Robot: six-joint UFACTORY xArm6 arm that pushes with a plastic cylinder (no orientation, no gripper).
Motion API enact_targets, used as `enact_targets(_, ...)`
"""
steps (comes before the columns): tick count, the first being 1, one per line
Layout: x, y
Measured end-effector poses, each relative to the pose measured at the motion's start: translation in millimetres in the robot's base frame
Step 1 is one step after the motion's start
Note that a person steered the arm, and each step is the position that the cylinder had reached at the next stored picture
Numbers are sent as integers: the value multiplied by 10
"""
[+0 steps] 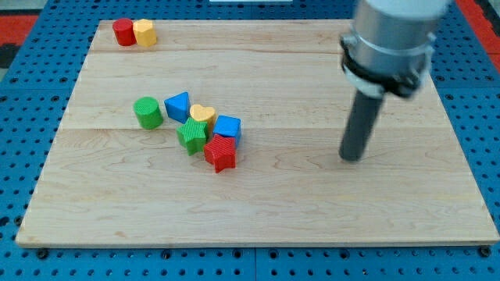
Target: Slide the red star to the bottom right of the yellow heart
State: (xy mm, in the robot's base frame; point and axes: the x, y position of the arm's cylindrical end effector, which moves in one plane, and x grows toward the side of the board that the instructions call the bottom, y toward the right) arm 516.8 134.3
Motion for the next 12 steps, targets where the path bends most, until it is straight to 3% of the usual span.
enact_targets(1, 320, -662)
enact_targets(2, 278, -1100)
enact_targets(3, 64, -1284)
enact_targets(4, 117, -1351)
enact_targets(5, -183, -1978)
enact_targets(6, -481, -2197)
enact_targets(7, -532, -2091)
enact_targets(11, -1704, -2047)
enact_targets(12, -1720, -1908)
